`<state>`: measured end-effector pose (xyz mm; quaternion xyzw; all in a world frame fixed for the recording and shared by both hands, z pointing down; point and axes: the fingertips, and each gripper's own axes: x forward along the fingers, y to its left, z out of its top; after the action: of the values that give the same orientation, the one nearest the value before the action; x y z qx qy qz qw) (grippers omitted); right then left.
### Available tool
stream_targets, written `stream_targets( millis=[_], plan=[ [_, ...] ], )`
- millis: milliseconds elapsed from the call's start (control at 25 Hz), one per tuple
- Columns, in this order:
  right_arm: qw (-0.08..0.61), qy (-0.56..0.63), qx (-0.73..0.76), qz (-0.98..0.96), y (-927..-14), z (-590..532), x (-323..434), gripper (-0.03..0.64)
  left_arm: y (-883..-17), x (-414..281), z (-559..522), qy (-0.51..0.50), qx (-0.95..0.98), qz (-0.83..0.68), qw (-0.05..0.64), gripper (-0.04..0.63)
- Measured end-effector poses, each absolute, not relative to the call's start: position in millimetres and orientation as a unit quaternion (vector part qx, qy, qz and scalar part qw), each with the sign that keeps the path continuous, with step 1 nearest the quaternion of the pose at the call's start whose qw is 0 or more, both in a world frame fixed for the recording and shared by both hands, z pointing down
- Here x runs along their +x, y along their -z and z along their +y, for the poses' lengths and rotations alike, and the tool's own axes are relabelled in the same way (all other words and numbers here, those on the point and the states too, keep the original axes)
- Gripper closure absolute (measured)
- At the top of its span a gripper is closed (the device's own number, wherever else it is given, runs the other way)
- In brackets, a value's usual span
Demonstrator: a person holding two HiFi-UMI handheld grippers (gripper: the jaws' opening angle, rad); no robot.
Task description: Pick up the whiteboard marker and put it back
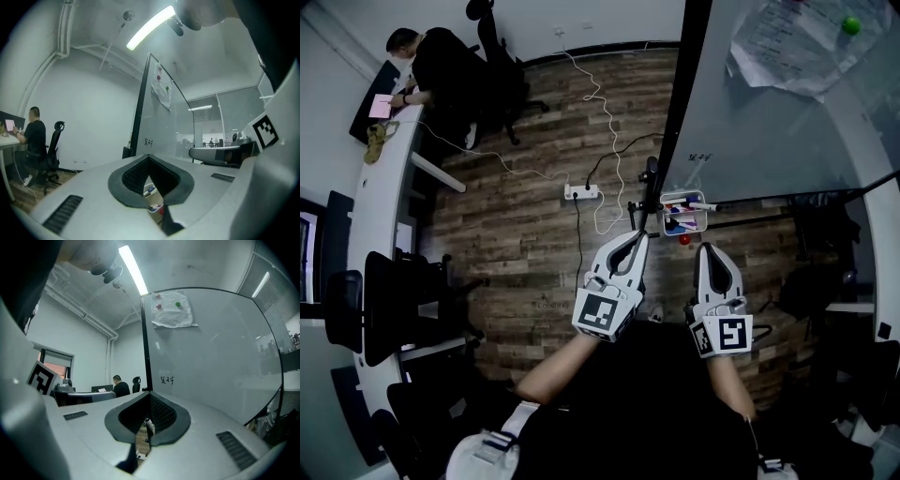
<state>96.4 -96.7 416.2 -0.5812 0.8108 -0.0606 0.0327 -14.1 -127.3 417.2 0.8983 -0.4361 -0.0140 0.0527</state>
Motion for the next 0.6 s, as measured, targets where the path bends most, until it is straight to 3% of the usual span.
stream_targets(
  millis=[600],
  plan=[
    [0.027,0.065,-0.584,0.809,-418,-87,102,0.603,-412,-7,-108,0.027,0.9,-0.429,0.066,0.588]
  ],
)
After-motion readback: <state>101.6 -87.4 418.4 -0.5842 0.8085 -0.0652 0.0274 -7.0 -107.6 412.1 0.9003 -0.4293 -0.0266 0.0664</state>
